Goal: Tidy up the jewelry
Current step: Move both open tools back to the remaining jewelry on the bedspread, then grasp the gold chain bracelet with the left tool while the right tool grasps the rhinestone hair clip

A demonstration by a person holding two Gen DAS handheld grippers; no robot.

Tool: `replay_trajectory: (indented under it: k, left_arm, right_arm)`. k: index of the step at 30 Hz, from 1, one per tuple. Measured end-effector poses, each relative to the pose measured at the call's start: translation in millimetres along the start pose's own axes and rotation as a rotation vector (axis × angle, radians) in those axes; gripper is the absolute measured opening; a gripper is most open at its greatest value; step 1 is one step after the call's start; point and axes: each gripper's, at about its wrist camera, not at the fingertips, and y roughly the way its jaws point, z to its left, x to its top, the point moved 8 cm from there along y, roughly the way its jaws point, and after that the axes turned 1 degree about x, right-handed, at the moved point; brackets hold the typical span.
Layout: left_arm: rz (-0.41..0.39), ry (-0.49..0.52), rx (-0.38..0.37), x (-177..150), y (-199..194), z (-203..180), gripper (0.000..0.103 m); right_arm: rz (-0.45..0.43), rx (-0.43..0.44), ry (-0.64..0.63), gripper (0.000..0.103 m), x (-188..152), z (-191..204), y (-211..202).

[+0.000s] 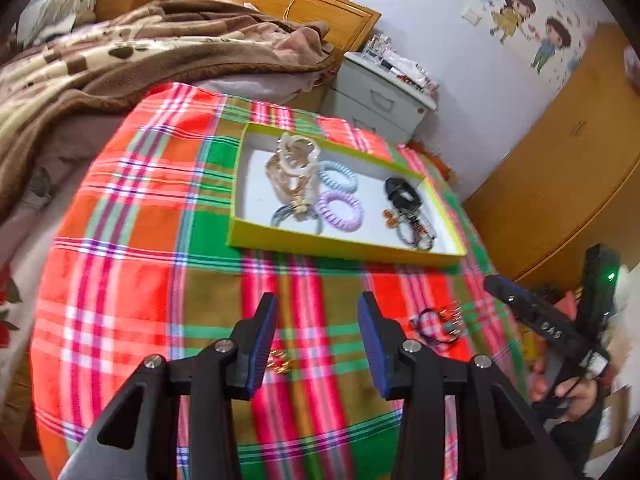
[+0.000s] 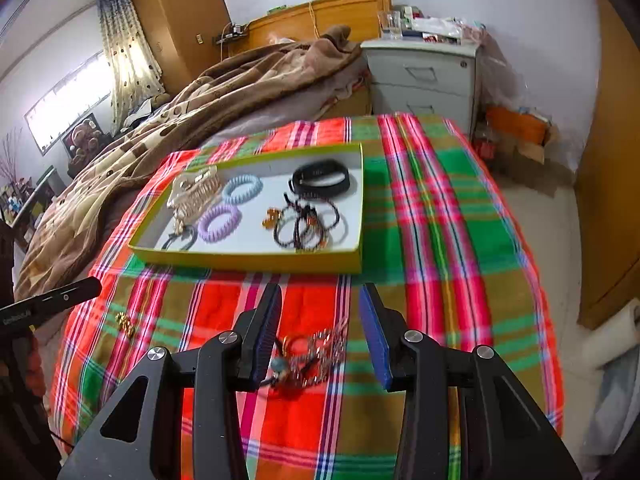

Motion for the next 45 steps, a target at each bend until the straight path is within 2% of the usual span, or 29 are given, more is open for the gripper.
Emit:
replay_trajectory:
  k: [5, 18, 33, 41, 45]
  left_arm:
    - [0.003, 0.045, 0.051, -11.5, -1.1, 3.7, 0.045]
    - [0.044, 0.024, 0.096, -31.5, 5.8, 29.7, 0.045]
    - [0.084, 0.036, 0.118, -40.9, 15.0, 34.8, 0.045]
    - [0.091, 0.051, 0.15, -42.0, 17.7, 34.4, 0.045]
    - [0.09, 0.061, 0.164, -41.1, 19.3, 33.4, 0.045]
  right_arm:
    - [0.04, -0.021, 0.06, 0.041, -20.0, -9.5, 9.0]
    - [0.088, -0.032, 0.12, 0.041, -38.4, -7.4, 25.2]
    - [0.106, -0.101, 0.043, 0.041, -49.3, -4.3, 21.5]
    - [0.109, -0.182, -0.001, 0.041, -55.4, -18.2, 12.2]
    - [0.109, -0.173, -0.011, 0.041, -53.3, -20.4, 12.6]
